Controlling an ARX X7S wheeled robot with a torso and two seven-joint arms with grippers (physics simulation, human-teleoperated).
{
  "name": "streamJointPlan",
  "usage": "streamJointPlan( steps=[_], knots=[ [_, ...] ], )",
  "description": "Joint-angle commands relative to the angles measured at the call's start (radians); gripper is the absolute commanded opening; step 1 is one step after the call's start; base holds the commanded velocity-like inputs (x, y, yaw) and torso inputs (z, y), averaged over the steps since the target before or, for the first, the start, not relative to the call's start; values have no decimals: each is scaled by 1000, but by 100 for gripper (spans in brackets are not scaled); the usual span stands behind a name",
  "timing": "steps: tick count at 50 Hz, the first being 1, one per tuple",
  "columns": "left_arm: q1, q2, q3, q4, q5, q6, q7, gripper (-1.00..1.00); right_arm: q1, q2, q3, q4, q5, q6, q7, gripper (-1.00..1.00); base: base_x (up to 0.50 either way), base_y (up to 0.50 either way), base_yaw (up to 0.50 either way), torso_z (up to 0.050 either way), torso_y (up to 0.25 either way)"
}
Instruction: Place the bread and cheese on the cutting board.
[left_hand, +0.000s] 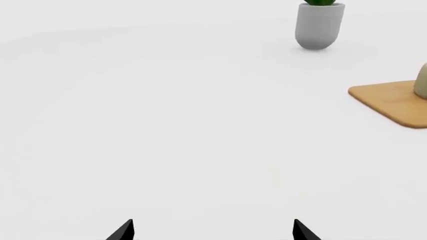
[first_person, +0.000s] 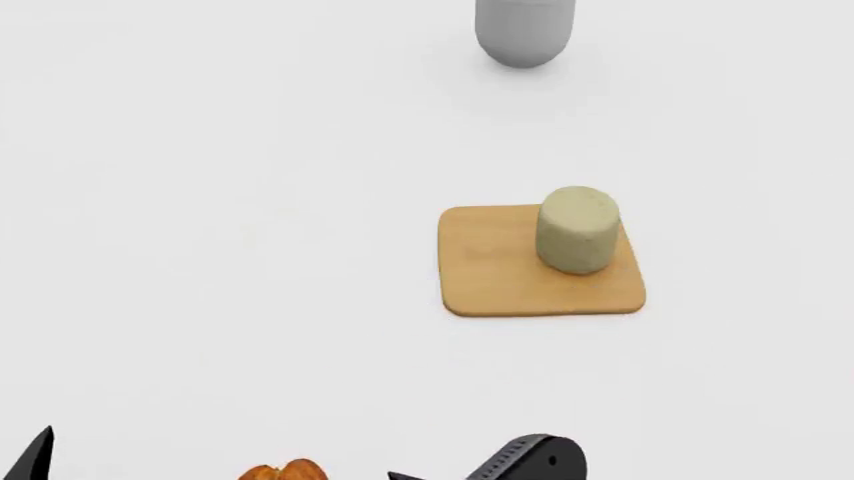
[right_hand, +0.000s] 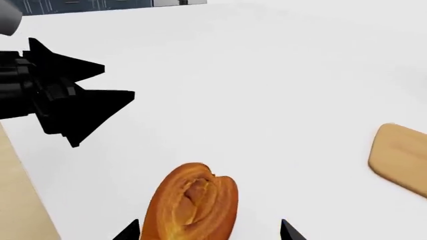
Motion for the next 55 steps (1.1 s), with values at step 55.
streamJointPlan(
  steps=[55],
  knots=[
    [46,13,-18,-13,27,59,16,100,-64,-55,-219,134,-224,-137,-69,100,0,0,0,0,0]
  ],
)
